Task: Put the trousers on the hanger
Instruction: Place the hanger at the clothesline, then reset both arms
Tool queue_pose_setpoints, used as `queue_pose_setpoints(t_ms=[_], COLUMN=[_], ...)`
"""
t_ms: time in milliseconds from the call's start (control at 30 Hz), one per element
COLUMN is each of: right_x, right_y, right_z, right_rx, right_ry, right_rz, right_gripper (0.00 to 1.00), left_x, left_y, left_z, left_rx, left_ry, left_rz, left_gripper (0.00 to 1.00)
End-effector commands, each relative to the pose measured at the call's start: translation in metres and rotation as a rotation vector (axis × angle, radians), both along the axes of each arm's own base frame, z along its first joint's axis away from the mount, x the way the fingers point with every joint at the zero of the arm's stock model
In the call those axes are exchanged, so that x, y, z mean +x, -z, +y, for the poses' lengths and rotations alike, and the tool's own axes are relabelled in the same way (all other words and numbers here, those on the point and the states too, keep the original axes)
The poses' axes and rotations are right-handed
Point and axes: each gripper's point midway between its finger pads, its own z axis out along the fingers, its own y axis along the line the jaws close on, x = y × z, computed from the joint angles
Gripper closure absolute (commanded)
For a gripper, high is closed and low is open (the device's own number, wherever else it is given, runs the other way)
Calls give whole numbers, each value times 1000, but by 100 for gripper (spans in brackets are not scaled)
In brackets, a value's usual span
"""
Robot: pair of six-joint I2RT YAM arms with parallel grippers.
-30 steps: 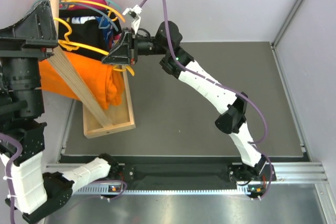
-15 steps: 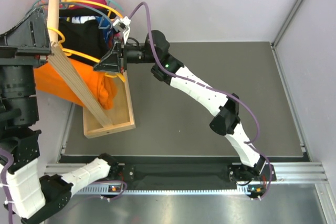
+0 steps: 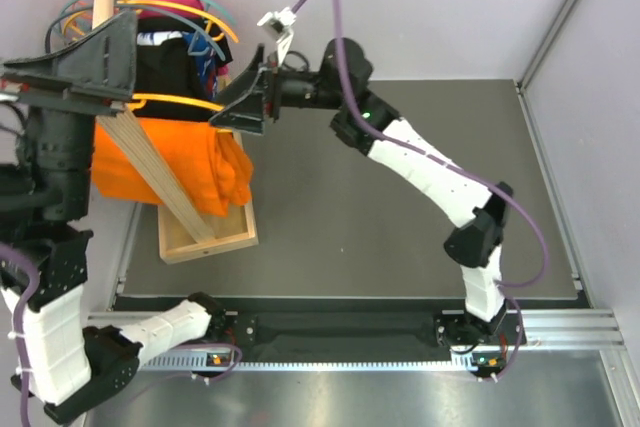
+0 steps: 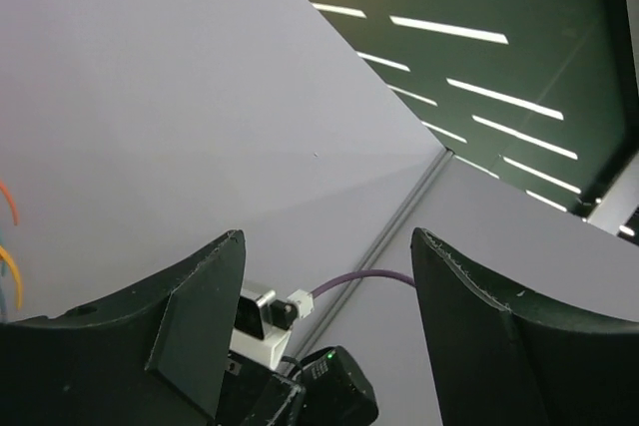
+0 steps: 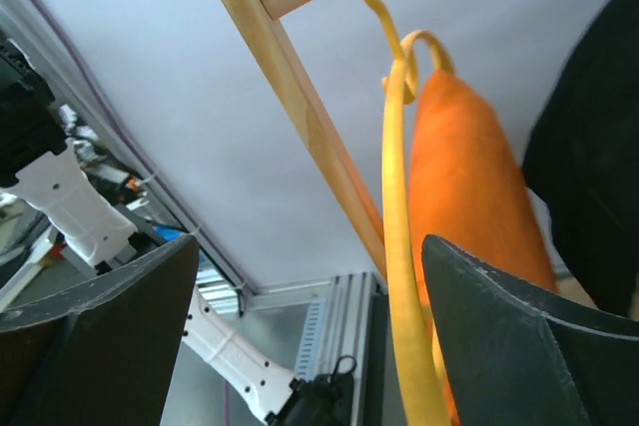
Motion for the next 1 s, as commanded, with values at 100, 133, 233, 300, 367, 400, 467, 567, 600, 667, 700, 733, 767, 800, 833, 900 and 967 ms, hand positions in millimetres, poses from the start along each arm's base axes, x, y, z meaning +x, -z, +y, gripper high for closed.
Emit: queue_pose_setpoints(t_ms=[100, 133, 233, 300, 367, 400, 467, 567, 600, 667, 700, 733, 767, 800, 833, 900, 967], right_x=[23, 29, 60, 69, 74, 86, 82, 80, 79, 70, 66, 59, 54, 50, 46, 37, 28], right_y=[-28, -42, -13, 4, 5, 33, 46, 94, 112, 136, 159, 165, 196, 209, 221, 255, 283], right_z=[-93, -120, -163, -198, -239, -257, -285, -324, -335, -358, -366, -375, -380, -383, -385, -391, -393], right_rx=[-70, -50, -130, -170, -159, -213, -245, -398, -454, -556, -611, -624, -679, -693, -702, -714, -704], right_ry=[248, 321, 485, 597, 687, 748, 831, 977, 1016, 1109, 1130, 1165, 1169, 1179, 1182, 1205, 1205], right_rz=[56, 48, 129, 205, 224, 279, 294, 332, 347, 340, 365, 354, 391, 400, 416, 461, 493], right_gripper=[0, 0, 0, 0, 0, 0, 0, 0, 0, 0, 0, 0, 0, 0, 0, 0, 0], left_x=[48, 51, 59, 72, 69, 74, 77, 82, 85, 97, 104, 109, 109, 113, 113, 112, 108], left_y=[25, 26, 32, 42, 46, 57, 66, 97, 124, 152, 192, 213, 218, 265, 281, 315, 337], left_z=[-84, -90, -114, -128, -152, -172, -196, -249, -273, -287, -299, -302, -300, -306, -305, -299, -298], left_rx=[125, 123, 135, 146, 168, 168, 201, 283, 325, 333, 385, 396, 381, 426, 422, 365, 328], left_ry=[272, 295, 386, 395, 439, 455, 464, 473, 482, 473, 472, 466, 460, 457, 451, 448, 474], left_rz=[110, 114, 125, 149, 144, 175, 175, 210, 260, 314, 379, 422, 414, 478, 493, 509, 533], left_gripper=[28, 28, 28, 27, 25, 24, 21, 18, 18, 17, 17, 17, 17, 17, 18, 17, 17])
